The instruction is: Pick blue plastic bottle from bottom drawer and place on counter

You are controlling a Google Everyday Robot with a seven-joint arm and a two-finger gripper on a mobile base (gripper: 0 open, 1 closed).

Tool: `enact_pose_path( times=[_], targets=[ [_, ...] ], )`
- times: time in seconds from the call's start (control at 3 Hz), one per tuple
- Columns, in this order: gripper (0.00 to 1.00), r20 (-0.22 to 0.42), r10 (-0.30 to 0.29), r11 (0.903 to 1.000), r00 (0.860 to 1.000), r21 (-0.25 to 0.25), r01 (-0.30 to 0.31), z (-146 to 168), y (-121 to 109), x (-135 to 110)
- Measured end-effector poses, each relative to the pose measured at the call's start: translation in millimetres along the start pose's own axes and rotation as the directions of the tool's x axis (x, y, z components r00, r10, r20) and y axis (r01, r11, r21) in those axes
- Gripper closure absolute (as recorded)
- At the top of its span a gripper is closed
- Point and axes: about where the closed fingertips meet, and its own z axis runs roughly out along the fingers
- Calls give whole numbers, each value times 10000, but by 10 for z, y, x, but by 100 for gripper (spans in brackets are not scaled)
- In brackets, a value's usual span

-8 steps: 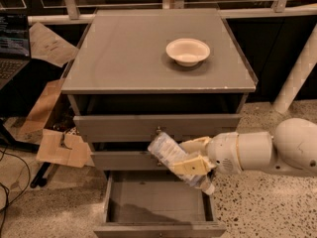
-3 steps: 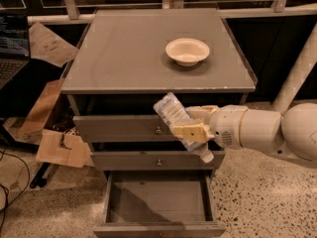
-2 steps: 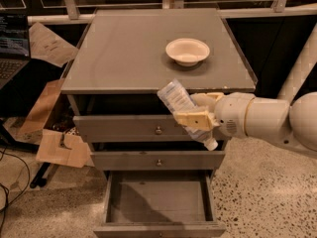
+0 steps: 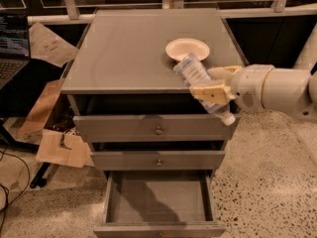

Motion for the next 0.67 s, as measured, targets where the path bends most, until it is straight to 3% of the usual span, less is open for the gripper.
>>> enact_pose_path(
  times=[0.67],
  targets=[
    [100,-219,-332,9910,9992,1288,358,-141,-803,-132]
  ],
)
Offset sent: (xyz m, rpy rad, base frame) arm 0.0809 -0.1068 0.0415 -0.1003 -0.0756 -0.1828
